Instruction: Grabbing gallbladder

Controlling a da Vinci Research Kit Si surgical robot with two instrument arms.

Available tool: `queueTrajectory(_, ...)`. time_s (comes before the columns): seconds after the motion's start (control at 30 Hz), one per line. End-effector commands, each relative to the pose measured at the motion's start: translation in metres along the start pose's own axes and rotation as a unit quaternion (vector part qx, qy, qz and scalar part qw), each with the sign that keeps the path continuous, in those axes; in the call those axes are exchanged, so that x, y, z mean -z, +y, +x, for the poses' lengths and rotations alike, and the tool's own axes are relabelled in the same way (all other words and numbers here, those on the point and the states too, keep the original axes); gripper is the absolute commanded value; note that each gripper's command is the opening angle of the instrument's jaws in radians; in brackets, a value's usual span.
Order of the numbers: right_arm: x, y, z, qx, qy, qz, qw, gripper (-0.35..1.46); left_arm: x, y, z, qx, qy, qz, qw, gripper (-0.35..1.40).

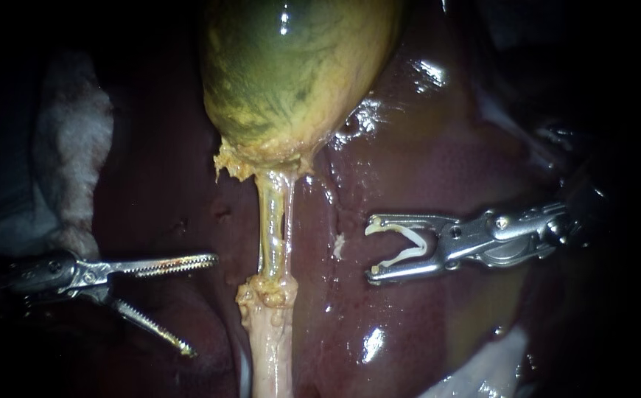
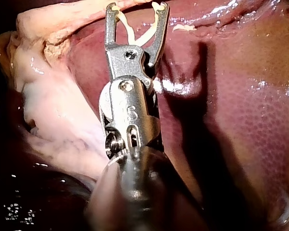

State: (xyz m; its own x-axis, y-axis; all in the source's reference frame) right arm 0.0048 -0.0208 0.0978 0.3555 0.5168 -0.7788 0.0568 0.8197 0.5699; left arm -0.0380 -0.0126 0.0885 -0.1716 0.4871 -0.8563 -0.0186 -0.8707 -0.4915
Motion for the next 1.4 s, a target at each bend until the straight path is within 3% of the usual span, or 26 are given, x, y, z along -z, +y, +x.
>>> queueTrajectory(0.03,0.0000,0.0000,0.0000,0.000,0.000,0.000,1.0000,0.60,0.0000,0.0000,0.0000,0.000,0.000,0.000,1.0000,1.09)
queueTrajectory(0.33,0.0000,0.0000,0.0000,0.000,0.000,0.000,1.0000,0.60,0.0005,-0.0003,0.0008,0.003,0.001,-0.002,1.0000,1.08)
queueTrajectory(0.53,0.0000,-0.0001,0.0000,-0.003,0.000,-0.002,1.0000,0.60,0.0020,-0.0011,0.0024,0.013,0.029,0.007,0.9995,1.04)
queueTrajectory(0.8,0.0000,-0.0001,0.0000,-0.006,0.000,-0.002,1.0000,0.60,0.0043,-0.0034,0.0042,0.024,0.052,0.047,0.9972,0.93)
queueTrajectory(0.97,0.0000,-0.0001,0.0000,-0.009,0.000,-0.002,1.0000,0.60,0.0054,-0.0060,0.0048,0.032,0.063,0.102,0.9922,0.91)
queueTrajectory(1.1,0.0000,-0.0001,0.0000,-0.012,0.000,-0.002,0.9999,0.60,0.0060,-0.0078,0.0044,0.039,0.063,0.137,0.9877,0.88)
queueTrajectory(1.23,-0.0001,-0.0001,0.0000,-0.015,0.001,-0.003,0.9999,0.59,0.0061,-0.0093,0.0039,0.060,0.062,0.176,0.9807,0.84)
queueTrajectory(1.4,-0.0001,-0.0002,0.0000,-0.015,0.001,-0.003,0.9999,0.59,0.0053,-0.0106,0.0031,0.084,0.064,0.207,0.9727,0.76)
